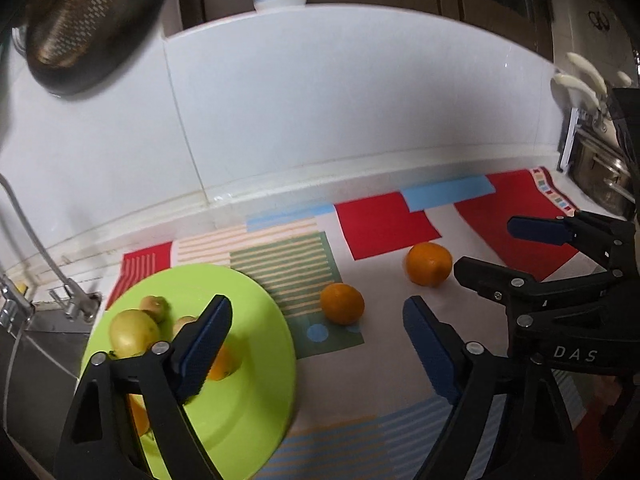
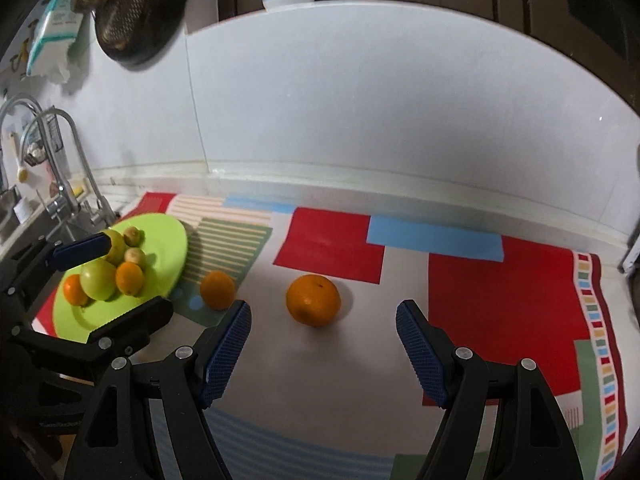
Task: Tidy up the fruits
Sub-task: 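Move both open grippers from the plate toward the two oranges on the cloth, then grasp an orange with the left gripper while the right gripper grasps the other orange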
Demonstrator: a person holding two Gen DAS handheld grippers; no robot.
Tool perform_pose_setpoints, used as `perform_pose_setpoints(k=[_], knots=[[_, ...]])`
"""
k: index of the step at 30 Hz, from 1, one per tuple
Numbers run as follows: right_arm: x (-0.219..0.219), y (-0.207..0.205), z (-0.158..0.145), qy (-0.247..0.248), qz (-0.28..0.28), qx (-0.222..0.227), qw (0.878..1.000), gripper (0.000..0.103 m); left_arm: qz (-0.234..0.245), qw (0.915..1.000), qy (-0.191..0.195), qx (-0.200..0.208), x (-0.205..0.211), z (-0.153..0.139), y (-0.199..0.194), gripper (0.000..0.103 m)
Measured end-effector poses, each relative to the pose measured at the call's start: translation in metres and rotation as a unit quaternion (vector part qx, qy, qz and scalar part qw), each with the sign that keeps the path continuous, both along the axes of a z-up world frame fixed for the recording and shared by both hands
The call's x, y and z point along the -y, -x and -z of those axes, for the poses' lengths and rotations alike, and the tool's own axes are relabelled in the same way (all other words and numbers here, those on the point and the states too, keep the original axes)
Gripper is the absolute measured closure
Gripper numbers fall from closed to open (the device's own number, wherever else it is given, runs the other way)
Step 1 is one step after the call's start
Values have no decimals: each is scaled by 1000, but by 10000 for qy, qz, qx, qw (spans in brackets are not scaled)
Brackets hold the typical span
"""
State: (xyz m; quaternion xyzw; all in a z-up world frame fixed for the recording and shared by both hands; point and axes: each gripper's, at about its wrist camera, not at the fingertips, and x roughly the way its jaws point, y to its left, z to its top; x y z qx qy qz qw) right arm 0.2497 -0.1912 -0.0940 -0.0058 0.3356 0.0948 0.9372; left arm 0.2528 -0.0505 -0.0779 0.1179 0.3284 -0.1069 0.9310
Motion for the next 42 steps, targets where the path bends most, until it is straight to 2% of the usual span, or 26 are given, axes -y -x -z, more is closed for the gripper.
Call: perform_pose_setpoints(k=[4,10,15,19,21,23,24,29,42], knots=[[2,-15,11,6,-52,-144,9999,28,76,9996,-53,-281,3,12,-16,25],[2,-36,26,-94,-162,-419,9989,37,152,9980,-49,-610,8,25,-36,31],[2,-50,37,-219,-273,-613,9975,44,223,9960,-8,-868,12,34,-50,45],[2,-53,37,-282,-318,-612,9972,49,264,9938,12,-1082,14,41,-57,51],[1,-55,38,-350,-402,-655,9964,53,280,9935,-10,-1100,16,44,-58,62],[-1,-56,40,-415,-494,-706,9954,57,301,9930,10,-1145,18,45,-59,69],[-2,-56,41,-468,-536,-712,9949,61,314,9929,34,-1149,18,45,-59,69],[-6,-51,40,-306,-524,-592,9964,61,283,9936,53,-1091,15,42,-55,69],[-7,-29,24,-313,-442,-368,9979,61,206,9962,188,-824,4,16,-29,69]])
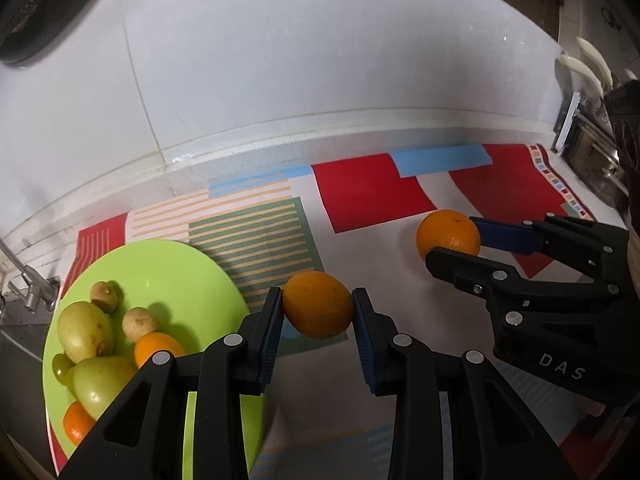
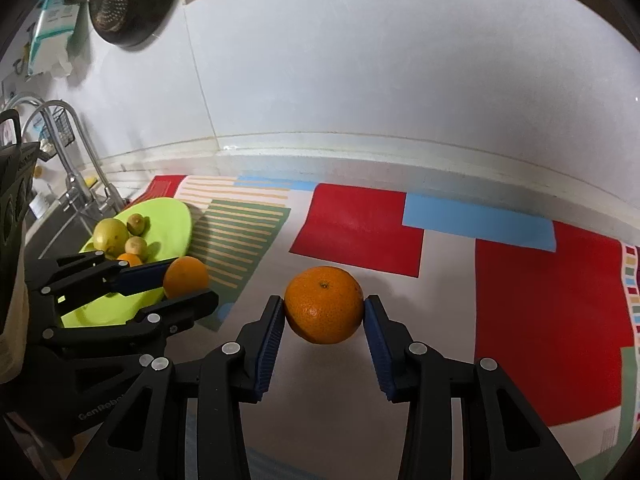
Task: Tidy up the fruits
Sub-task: 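Grasp an orange with the left gripper while the right gripper grasps the other orange, then carry both oranges over the green plate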
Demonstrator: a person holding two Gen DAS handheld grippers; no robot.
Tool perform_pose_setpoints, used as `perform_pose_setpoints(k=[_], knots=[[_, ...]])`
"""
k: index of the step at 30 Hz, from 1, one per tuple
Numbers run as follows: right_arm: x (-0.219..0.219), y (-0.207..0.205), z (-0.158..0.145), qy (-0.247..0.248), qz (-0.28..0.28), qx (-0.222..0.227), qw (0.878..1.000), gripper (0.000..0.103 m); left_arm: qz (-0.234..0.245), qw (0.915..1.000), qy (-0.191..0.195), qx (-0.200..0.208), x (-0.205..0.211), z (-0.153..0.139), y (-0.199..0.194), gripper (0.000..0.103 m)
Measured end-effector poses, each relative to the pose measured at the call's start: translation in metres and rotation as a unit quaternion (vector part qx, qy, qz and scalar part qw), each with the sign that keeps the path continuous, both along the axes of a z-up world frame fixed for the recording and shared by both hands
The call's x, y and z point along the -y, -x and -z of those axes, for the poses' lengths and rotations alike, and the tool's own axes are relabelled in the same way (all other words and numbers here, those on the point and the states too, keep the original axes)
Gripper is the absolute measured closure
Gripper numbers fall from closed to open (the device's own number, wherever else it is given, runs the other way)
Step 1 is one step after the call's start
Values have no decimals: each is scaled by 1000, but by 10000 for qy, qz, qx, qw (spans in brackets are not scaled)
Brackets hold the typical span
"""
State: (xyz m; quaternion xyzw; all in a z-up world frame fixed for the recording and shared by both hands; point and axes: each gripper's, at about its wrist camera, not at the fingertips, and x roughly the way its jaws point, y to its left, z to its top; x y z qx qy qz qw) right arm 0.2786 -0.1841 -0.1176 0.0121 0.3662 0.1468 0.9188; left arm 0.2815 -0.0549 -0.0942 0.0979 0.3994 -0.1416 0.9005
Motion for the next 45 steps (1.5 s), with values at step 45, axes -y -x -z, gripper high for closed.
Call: perform_pose_setpoints(k=[45], knots=[[-92,109,-64,-164,-836,689,9940,61,-996,9932,-16,597,-101,-57,130,69]])
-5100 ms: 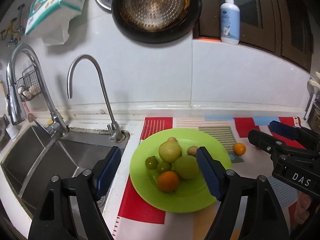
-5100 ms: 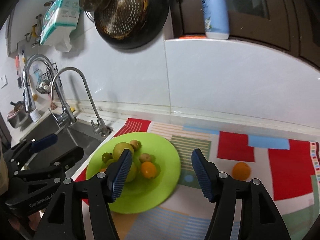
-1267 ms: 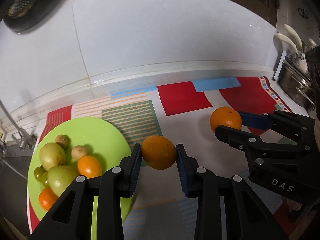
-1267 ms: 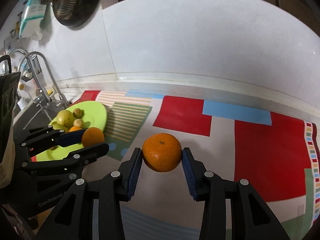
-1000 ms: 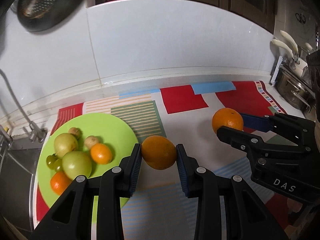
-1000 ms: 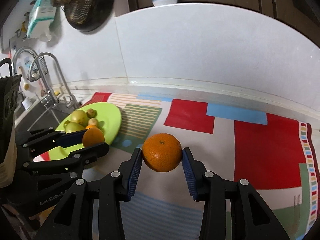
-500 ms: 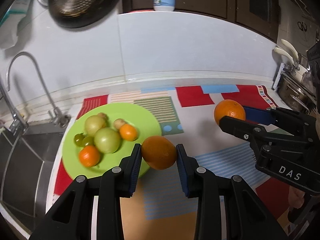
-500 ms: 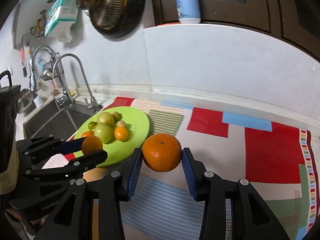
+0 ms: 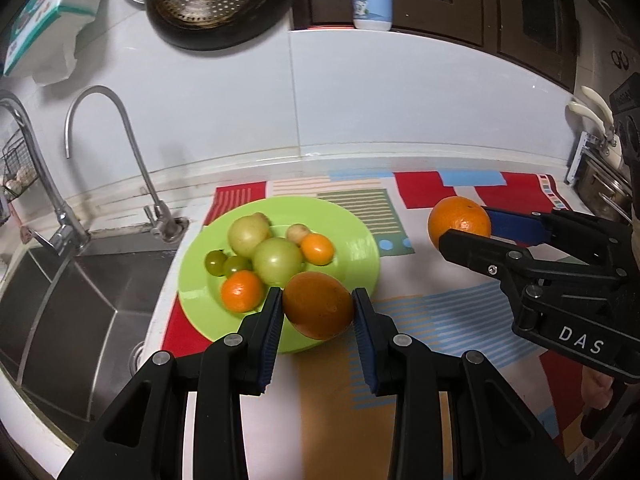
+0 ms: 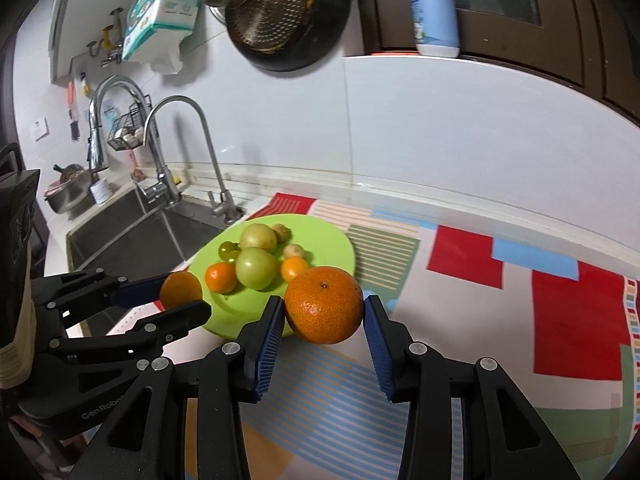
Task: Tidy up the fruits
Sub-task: 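Carry both oranges over the green plate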
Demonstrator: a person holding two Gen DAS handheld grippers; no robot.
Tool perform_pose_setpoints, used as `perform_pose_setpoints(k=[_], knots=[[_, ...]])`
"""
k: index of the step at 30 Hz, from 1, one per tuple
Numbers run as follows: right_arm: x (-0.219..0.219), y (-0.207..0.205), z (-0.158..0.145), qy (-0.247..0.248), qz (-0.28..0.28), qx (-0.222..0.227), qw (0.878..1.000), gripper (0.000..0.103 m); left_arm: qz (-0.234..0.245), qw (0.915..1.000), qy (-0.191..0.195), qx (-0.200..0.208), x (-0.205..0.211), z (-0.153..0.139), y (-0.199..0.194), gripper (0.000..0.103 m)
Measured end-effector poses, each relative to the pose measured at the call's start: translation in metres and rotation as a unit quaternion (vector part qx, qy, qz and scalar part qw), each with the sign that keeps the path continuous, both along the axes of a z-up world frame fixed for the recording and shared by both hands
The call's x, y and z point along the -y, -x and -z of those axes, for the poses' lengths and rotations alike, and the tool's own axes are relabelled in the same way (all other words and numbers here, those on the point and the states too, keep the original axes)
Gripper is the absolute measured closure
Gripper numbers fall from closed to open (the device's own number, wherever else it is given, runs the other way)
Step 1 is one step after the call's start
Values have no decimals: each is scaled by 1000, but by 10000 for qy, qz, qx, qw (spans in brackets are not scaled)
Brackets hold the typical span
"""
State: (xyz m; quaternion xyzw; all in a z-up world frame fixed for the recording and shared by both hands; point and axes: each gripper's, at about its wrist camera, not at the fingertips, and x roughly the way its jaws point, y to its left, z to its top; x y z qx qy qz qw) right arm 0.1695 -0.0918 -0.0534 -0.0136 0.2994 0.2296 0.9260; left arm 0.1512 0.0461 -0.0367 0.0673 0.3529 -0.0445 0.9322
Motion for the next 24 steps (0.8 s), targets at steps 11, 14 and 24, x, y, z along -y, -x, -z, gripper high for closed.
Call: perform_pose_setpoints(k=[11,14,24], knots=[[-33,-24,14,67,-381,-193,9991,61,-112,9999,38,-74,-23,15,-17,69],[-40,-32,22,110,-453,-279,9985,61,-161,9997,54,-153,-27,23,-24,69],[-52,-54,40,202,-575,-471,9970,61,-206,9992,38,-333,-33,38,-43,69]])
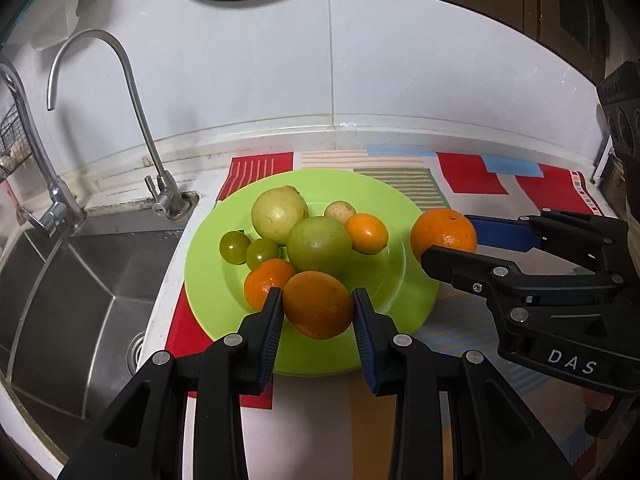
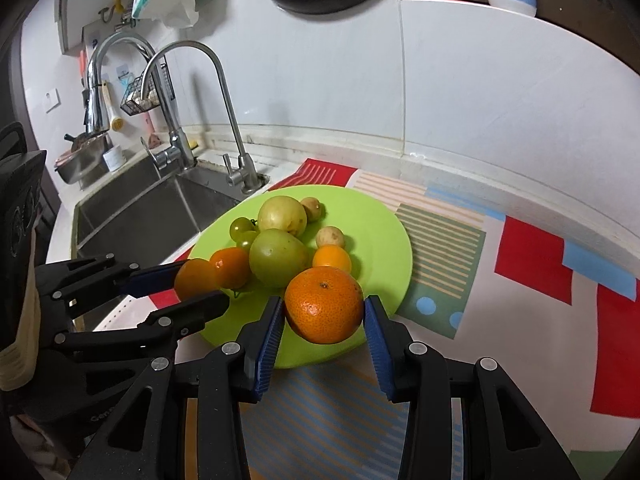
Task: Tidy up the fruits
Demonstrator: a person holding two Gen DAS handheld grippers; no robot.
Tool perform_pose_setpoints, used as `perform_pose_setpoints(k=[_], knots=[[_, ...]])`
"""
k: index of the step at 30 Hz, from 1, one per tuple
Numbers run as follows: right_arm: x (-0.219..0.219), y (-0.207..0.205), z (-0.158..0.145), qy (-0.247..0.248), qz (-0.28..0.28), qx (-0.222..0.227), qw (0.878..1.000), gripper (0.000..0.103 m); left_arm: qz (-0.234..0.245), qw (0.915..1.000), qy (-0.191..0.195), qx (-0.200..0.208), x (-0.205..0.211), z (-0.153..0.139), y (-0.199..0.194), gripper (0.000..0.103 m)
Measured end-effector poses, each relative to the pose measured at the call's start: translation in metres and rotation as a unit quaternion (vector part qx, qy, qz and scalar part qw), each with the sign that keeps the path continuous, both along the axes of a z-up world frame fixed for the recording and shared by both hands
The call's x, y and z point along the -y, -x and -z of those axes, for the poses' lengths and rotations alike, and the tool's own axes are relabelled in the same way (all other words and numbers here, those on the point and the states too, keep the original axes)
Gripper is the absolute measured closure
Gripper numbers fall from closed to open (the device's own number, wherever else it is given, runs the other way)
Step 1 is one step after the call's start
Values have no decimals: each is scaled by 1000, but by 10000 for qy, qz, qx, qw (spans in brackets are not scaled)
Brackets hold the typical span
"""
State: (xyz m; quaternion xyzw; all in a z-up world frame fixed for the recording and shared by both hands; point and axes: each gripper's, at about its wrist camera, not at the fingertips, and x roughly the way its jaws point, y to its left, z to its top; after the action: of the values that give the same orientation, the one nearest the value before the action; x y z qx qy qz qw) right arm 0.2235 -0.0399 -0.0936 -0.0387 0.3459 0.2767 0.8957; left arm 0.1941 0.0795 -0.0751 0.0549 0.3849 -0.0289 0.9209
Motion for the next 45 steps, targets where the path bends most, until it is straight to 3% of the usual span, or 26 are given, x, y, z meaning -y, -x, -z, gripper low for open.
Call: perform_pose_setpoints(k=[8,12,14,16,20,24,27,33,45], knots=[[-5,-11,10,21,6,-113,9999,61,63,10000,-18,-27,-3,5,-9,68],[-8,-13,13,2,-6,-167,9999,61,-37,10000,-48,44,-5,2,-9,56],[-7,-13,12,-10,41,-164,9999,60,-101,9999,-45,69,-7,-1,-7,55],[-5,-10,10,22,147,-101,9998,54,-177,9998,-73,110,-9,-5,-3,52],[3,0,3,0,354,8,9994,53,-249,9994,-127,225,-11,-13,8,47],[12,15,-6,0,685,128,9976,40,-235,9990,-148,362,-9,-25,19,39],[21,29,-13,-26,1042,205,9943,32,-190,9985,-147,497,-8,-33,27,33],[36,62,-25,-69,1803,340,9830,26,54,9971,-164,748,-9,-47,45,16],[47,136,-39,31,2833,622,9570,20,714,9922,-73,1022,-4,-62,91,8]])
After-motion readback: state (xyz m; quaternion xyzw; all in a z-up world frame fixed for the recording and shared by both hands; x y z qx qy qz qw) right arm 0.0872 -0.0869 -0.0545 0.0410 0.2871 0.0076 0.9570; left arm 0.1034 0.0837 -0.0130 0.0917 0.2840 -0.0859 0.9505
